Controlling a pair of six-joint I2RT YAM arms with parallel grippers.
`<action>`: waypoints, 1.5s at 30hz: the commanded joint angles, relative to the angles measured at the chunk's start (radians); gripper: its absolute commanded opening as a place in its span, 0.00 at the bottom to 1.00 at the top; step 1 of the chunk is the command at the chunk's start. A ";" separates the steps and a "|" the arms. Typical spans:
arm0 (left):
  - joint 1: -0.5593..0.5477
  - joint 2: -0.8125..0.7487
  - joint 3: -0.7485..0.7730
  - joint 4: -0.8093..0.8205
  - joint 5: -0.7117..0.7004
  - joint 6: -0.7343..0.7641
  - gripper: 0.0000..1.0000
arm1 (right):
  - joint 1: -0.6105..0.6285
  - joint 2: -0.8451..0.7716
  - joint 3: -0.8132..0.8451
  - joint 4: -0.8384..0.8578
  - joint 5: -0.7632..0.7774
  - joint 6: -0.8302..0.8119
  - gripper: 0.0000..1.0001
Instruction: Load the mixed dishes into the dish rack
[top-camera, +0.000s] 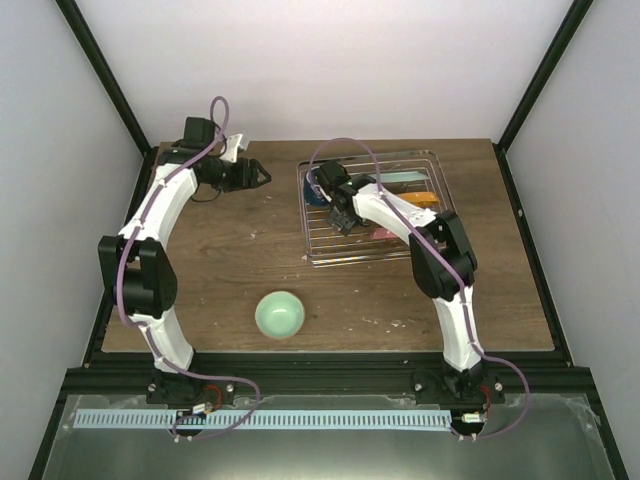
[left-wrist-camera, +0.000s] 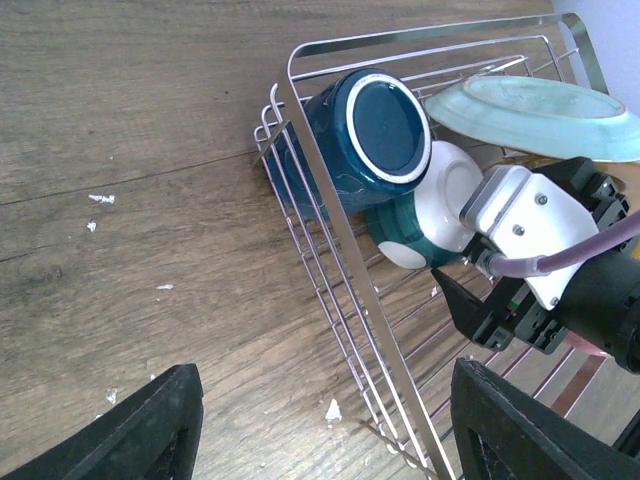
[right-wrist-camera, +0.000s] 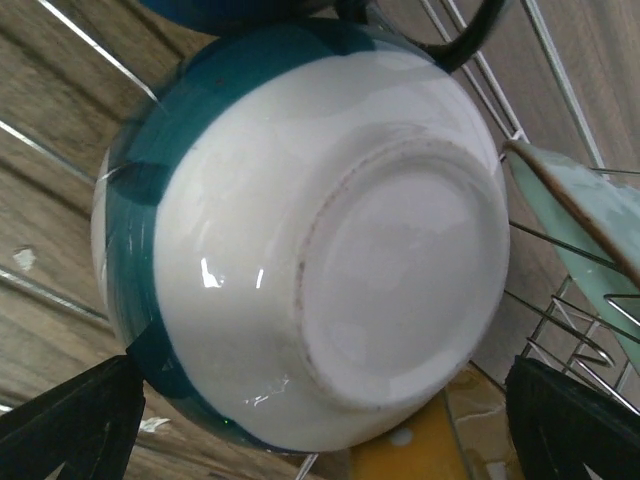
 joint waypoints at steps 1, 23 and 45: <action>0.004 0.015 0.037 -0.006 0.012 0.011 0.70 | -0.025 0.017 0.070 0.039 0.038 -0.002 1.00; -0.015 -0.052 -0.081 -0.051 -0.020 0.033 0.69 | 0.052 -0.323 -0.088 0.041 -0.268 -0.008 1.00; -0.209 -0.429 -0.578 -0.331 -0.208 -0.139 0.72 | -0.302 -0.291 0.242 0.003 -0.464 0.458 1.00</action>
